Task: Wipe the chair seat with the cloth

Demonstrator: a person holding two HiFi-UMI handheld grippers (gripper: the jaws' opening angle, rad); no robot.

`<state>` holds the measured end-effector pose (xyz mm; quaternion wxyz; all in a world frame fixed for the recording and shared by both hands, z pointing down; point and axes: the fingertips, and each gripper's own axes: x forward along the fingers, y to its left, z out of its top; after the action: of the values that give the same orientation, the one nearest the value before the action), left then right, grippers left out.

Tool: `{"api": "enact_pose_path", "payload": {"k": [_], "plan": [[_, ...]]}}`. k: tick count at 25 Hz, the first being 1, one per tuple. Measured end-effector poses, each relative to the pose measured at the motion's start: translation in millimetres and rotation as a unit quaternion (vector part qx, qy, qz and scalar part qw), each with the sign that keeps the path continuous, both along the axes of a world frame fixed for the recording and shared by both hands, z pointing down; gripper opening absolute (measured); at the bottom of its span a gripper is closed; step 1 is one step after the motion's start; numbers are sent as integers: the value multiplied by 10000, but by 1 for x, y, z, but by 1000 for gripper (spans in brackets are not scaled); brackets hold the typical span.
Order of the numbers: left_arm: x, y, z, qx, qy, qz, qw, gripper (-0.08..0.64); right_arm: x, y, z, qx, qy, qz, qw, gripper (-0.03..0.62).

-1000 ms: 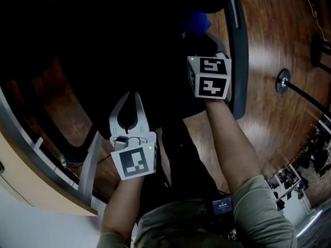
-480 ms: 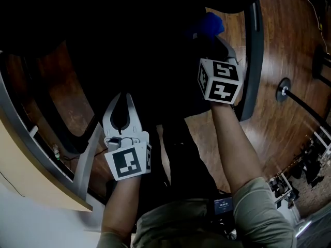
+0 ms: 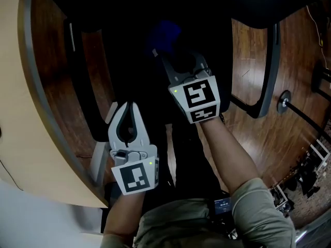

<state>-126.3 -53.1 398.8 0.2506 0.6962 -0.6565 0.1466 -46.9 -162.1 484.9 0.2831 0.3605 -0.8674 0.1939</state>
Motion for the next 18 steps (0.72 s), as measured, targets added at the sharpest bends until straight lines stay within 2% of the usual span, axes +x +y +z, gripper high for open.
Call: {"api": "enact_pose_path", "payload": {"k": [3,6,10,13,18], "plan": [[-10,25,-6,3,96,31,9999,6,-53,26,0,-32,-168,-535,9984,81],[-13,37,-9,-52,156,46,9999,6,-89,39,7,-175,-282,-790,9963,81],[-31,47,-6,-137,227,-154,9995,6,-138,62,25,-426,-282,-1216,9913,81],[-32,44,1,-52,153,-329,9993,5,-146,73,49,-619,-237,-1389,9881,81],[-14,39,15,-105,126,-215,9996,6,-126,75,82,-795,75,-1312,9881,81]]}}
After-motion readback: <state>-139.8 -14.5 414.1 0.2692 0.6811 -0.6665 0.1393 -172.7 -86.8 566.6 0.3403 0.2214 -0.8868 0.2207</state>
